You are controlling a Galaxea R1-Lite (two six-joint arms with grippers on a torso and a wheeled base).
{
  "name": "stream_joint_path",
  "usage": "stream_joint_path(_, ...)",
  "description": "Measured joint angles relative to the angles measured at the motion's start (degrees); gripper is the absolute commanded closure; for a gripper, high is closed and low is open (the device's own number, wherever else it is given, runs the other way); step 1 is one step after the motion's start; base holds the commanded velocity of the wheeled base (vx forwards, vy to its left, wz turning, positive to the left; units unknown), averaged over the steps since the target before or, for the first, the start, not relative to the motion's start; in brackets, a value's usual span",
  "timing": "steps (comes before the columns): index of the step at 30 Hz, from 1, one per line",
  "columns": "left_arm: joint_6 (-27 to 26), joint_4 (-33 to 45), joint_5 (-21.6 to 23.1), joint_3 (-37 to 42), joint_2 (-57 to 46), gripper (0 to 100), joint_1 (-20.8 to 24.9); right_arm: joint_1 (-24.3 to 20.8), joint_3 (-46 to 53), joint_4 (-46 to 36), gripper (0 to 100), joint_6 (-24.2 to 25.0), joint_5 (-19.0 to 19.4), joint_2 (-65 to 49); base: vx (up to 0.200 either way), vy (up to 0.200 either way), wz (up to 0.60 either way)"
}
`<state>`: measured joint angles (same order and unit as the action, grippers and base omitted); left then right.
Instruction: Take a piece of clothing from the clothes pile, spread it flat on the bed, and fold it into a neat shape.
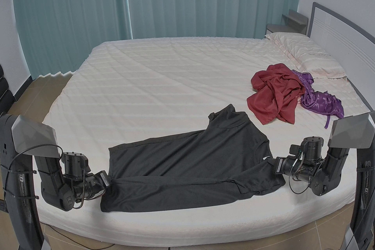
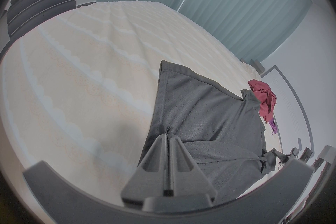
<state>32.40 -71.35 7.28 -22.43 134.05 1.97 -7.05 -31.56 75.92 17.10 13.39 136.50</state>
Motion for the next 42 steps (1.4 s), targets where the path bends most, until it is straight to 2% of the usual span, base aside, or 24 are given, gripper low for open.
stream_joint_path(8,0.0,0.0,-3.0,-1.3,1.7,100,-0.6,0.7,0.0,0.1,100,0.0,-0.1,0.3,0.000,0.000,0.00)
stream_joint_path(22,0.0,0.2,-3.1,-1.6,2.9,100,-0.2,1.1,-1.5,0.1,100,2.5,-0.6,1.9,0.000,0.000,0.00)
stream_joint_path(23,0.0,0.2,-3.1,-1.6,2.9,0,0.0,1.1,-1.6,0.1,100,2.4,-0.7,2.2,0.000,0.000,0.00)
stream_joint_path(24,0.0,0.2,-3.1,-1.6,2.9,0,0.1,1.1,-1.6,0.1,100,2.4,-0.7,2.4,0.000,0.000,0.00)
stream_joint_path(25,0.1,0.2,-3.1,-1.6,2.9,0,0.2,1.0,-1.6,0.1,0,2.4,-0.6,2.7,0.000,0.000,0.00)
stream_joint_path(37,0.2,0.2,-2.5,-1.4,2.7,0,0.0,1.2,-1.7,1.7,0,4.3,-0.9,2.7,0.000,0.000,0.00)
stream_joint_path(42,0.2,0.2,-1.8,-0.9,1.0,0,-2.1,2.3,0.5,1.9,0,7.7,-3.7,0.4,0.000,0.000,0.00)
